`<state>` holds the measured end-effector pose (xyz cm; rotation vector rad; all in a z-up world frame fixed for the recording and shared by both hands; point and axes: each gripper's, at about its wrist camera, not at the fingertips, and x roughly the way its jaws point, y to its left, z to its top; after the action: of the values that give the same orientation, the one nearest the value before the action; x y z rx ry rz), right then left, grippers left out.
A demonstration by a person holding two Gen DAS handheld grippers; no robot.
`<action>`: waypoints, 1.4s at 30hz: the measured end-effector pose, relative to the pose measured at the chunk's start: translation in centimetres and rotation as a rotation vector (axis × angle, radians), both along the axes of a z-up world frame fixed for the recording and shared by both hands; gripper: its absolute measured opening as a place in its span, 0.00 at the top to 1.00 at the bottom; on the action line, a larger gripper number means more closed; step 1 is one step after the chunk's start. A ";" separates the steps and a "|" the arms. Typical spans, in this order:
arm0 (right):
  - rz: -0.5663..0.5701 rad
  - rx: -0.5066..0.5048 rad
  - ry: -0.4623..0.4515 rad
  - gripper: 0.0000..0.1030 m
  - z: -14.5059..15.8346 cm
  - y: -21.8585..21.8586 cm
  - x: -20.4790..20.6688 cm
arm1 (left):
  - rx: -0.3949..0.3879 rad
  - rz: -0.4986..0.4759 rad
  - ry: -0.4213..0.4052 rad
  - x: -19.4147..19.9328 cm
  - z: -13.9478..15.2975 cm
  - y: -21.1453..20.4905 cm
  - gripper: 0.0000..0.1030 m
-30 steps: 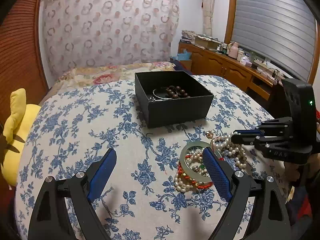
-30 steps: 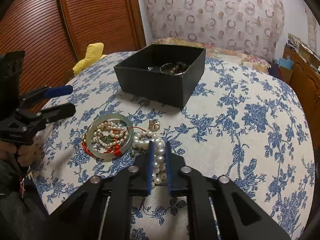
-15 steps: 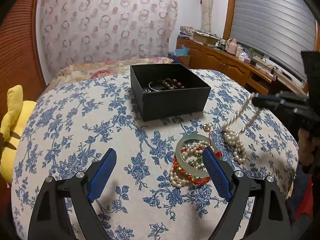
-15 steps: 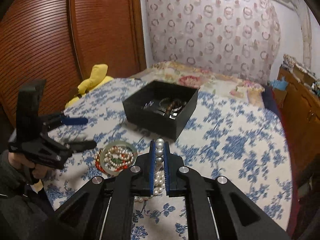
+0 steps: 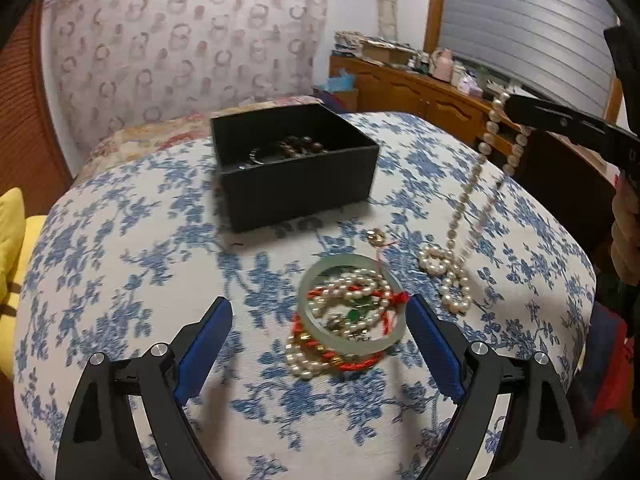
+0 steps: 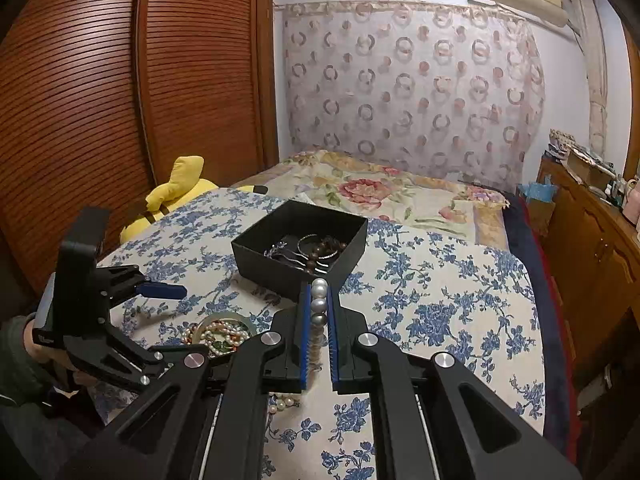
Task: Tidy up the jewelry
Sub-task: 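Grasp the pearl strand with the right tool and lift it from the pile, then grasp the jade bangle with the left tool while the right tool carries pearls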
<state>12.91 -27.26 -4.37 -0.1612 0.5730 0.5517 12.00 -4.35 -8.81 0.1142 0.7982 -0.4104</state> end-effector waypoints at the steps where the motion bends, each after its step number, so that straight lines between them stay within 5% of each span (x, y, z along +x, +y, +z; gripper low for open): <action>1: -0.002 0.000 0.001 0.91 -0.1 0.0 0.0 | 0.005 -0.005 0.004 0.1 -0.1 -0.3 0.17; 19: -0.012 0.009 0.015 0.91 -0.7 -0.6 0.1 | 0.109 -0.068 0.058 1.9 -1.6 -3.4 0.17; 22: -0.009 0.008 0.014 0.91 -0.7 -0.5 0.1 | 0.106 -0.070 0.057 2.0 -1.6 -3.3 0.18; 26: -0.008 0.006 0.013 0.91 -0.7 -0.4 0.1 | 0.103 -0.072 0.055 1.8 -1.6 -3.4 0.33; 42: 0.028 0.012 -0.065 0.91 3.2 0.8 -0.5 | 0.007 -0.037 -0.078 0.5 3.6 -1.3 0.33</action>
<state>12.37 -26.47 -1.12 -0.1750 0.5047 0.5755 12.45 -5.62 -5.20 0.1506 0.7218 -0.4358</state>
